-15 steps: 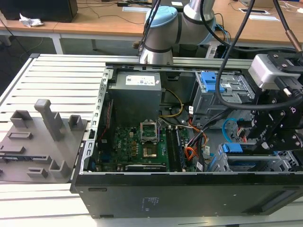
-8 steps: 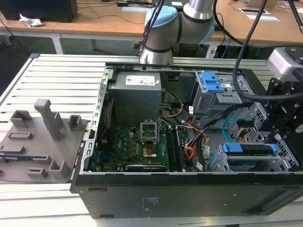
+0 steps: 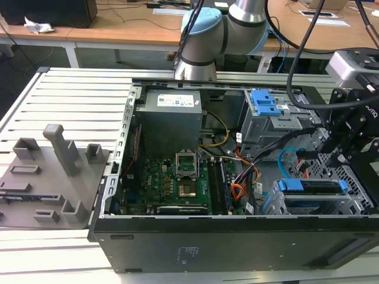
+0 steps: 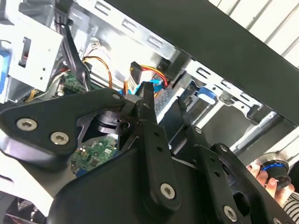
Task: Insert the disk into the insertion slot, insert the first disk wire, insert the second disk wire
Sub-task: 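Insert the first disk wire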
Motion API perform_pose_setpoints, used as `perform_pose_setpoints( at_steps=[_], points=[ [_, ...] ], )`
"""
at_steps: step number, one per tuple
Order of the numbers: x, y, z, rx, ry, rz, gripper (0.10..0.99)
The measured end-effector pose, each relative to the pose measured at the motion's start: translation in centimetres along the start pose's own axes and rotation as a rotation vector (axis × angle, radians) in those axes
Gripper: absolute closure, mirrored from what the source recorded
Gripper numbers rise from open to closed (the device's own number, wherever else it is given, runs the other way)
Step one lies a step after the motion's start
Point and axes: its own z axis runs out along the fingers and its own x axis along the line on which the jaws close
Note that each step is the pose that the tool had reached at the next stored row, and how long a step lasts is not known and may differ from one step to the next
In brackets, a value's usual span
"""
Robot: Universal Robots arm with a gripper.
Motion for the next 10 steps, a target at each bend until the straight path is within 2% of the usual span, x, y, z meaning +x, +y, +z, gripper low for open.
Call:
perform_pose_setpoints(
  at_steps=[1, 3, 5, 10],
  points=[
    [-0.35, 0.01, 0.02, 0.0, 0.0, 0.0, 0.725],
    [-0.41, 0.22, 0.03, 0.0, 0.0011, 0.0, 0.725],
    [-0.41, 0.83, 0.1, 0.001, 0.0041, 0.0, 0.725],
    [-0.38, 1.78, 0.39, 0.001, 0.0066, 0.0, 0.725]
  ],
)
